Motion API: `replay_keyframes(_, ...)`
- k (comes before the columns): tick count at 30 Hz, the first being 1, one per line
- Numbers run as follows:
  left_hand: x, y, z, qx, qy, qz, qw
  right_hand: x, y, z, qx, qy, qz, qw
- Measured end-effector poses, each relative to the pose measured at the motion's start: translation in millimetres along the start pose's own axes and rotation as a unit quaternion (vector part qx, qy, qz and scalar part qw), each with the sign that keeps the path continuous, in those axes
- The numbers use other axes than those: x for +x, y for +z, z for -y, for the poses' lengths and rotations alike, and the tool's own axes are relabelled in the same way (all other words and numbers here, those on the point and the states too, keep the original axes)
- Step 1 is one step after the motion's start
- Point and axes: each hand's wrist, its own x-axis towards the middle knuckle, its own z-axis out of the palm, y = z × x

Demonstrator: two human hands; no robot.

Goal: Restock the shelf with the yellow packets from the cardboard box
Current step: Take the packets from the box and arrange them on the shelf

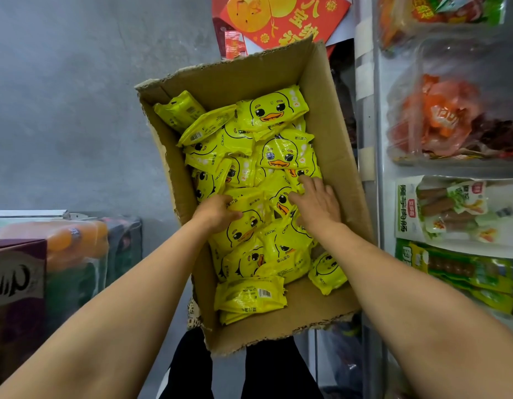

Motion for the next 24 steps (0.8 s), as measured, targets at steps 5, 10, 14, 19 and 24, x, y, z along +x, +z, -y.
replay_keyframes(5,-13.3,-9.5,-11.1,-0.033,0.010,-0.040,0.999,-3.6,-17.9,-12.0,0.033,-0.095,0.004,0.995)
replay_keyframes(10,-35.6,-25.7,-24.1,-0.051,0.019,-0.072,0.996,-30.0,-21.0,-8.1,0.223,-0.007,0.056,0.973)
replay_keyframes(14,-57.5,-45.7,-28.0,-0.093,0.032,-0.104,0.990,-65.7,-24.7,-2.0,0.433,0.131,0.024,0.891)
replay_keyframes(19,-92.7,-59.4,-22.4,-0.204,0.078,-0.072,0.973,-113.9,-43.9,12.0,0.646,0.258,-0.062,0.716)
replay_keyframes(24,-162.4,-66.1,-27.9,-0.293,0.157,0.019,0.943,-184.3,-73.8,41.1,0.801,0.272,-0.102,0.523)
